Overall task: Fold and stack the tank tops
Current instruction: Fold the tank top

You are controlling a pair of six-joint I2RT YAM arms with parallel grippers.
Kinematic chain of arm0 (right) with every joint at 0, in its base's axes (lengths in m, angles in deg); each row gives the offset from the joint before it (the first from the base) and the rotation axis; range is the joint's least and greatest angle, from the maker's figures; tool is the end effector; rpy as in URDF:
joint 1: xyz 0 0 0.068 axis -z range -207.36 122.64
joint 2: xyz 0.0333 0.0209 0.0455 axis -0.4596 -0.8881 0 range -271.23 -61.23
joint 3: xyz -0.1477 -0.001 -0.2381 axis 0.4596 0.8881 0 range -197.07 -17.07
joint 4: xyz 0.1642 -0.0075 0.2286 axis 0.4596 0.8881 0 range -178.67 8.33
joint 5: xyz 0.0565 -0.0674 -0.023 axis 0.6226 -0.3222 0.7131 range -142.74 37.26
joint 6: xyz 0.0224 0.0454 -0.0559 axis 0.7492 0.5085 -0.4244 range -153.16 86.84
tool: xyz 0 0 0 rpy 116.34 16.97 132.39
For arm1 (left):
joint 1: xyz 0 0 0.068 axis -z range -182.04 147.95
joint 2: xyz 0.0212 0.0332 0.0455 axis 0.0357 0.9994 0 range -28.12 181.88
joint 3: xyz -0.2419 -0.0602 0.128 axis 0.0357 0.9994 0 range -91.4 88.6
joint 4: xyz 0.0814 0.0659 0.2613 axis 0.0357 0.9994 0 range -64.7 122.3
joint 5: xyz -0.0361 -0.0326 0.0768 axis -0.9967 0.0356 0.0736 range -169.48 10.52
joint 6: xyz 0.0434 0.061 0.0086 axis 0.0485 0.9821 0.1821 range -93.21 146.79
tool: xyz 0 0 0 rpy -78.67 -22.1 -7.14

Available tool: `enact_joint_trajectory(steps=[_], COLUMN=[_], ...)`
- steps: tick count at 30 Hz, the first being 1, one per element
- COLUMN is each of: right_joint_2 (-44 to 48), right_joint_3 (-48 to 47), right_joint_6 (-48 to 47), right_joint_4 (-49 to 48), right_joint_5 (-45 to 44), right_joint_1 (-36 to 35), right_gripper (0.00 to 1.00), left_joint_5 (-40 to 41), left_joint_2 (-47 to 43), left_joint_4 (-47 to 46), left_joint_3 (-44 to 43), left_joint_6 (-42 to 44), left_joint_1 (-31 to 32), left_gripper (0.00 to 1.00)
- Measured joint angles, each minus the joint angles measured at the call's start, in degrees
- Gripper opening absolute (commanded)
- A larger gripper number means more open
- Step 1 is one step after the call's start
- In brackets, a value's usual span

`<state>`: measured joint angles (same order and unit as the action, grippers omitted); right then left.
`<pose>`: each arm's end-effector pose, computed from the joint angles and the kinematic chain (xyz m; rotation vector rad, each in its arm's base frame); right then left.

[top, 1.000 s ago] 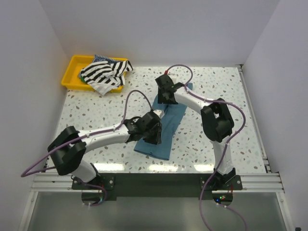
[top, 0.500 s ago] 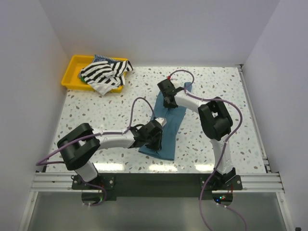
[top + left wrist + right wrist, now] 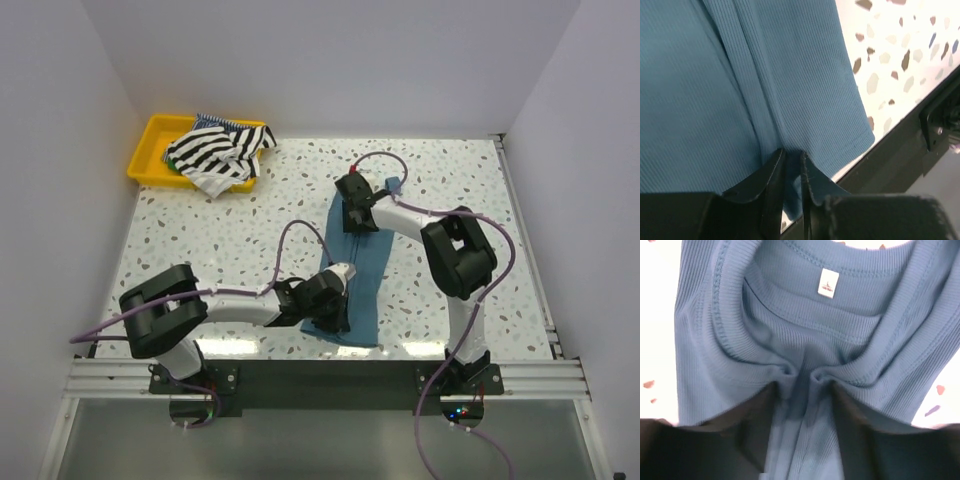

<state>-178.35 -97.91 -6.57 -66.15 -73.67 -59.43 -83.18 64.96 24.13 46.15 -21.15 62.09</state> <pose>0.4044 0.2266 0.1319 0.0091 2.4974 -0.0605 0.1443 -0.3070 0.1125 0.4071 2.6353 -0.8648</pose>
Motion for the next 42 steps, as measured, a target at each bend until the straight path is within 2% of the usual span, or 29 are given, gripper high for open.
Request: enact_joint_trajectory(steps=[1, 3, 5, 9, 14, 17, 20, 23, 27, 30, 32, 38, 42], right_joint_2=[0.3, 0.4, 0.4, 0.4, 1.6, 2.6, 3.0, 3.0, 1.4, -2.2, -4.8, -12.9, -17.5], right_joint_3=[0.3, 0.1, -0.5, -2.8, -6.3, -8.4, -9.2, -9.2, -10.9, -14.7, -16.5, -22.4, -29.9], right_joint_6=[-0.9, -2.7, -3.7, -4.8, -4.2, -2.8, -1.2, 0.0, 1.0, 1.5, 1.5, 1.4, 0.9], right_joint_4=[0.1, 0.5, 1.0, 2.4, 4.3, 5.6, 5.9, 6.5, 7.4, 7.6, 7.7, 9.7, 10.5], right_joint_5=[0.0, 0.3, 0.8, 1.8, 3.0, 2.8, 2.4, 2.5, 2.7, 3.0, 3.8, 4.6, 5.6], right_joint_1=[0.0, 0.3, 0.6, 1.9, 5.7, 9.0, 12.3, 15.4, 18.1, 18.8, 19.0, 19.0, 19.0], right_gripper=[0.6, 0.7, 0.75, 0.81, 0.82, 0.74, 0.67, 0.46, 0.26, 0.24, 0.23, 0.24, 0.29], left_joint_5=[-0.4, -1.0, -1.2, -2.3, -1.4, 1.1, 3.3, 3.0, -0.2, -3.4, -5.2, -9.4, -10.7], left_joint_2=[-0.5, -1.4, -2.1, -5.7, -7.8, -6.3, -1.2, 8.0, 23.5, 35.4, 40.1, 44.0, 44.7], left_joint_4=[1.1, 4.6, 8.5, 16.0, 19.6, 19.1, 15.0, 9.3, 6.4, 6.7, 6.8, 6.4, 5.4], left_joint_3=[0.0, -1.0, -2.8, -8.0, -19.7, -27.4, -34.5, -40.1, -49.2, -58.7, -61.6, -62.4, -63.0], left_joint_6=[-0.1, -0.2, 0.0, 1.3, 4.3, 6.4, 8.9, 12.0, 16.6, 19.8, 21.0, 22.3, 22.5], left_joint_1=[0.2, 0.5, 0.4, -2.9, -14.8, -21.0, -27.0, -32.0, -36.3, -37.5, -37.5, -37.1, -37.0], left_gripper=[0.27, 0.4, 0.45, 0.49, 0.52, 0.5, 0.47, 0.46, 0.42, 0.41, 0.41, 0.41, 0.43])
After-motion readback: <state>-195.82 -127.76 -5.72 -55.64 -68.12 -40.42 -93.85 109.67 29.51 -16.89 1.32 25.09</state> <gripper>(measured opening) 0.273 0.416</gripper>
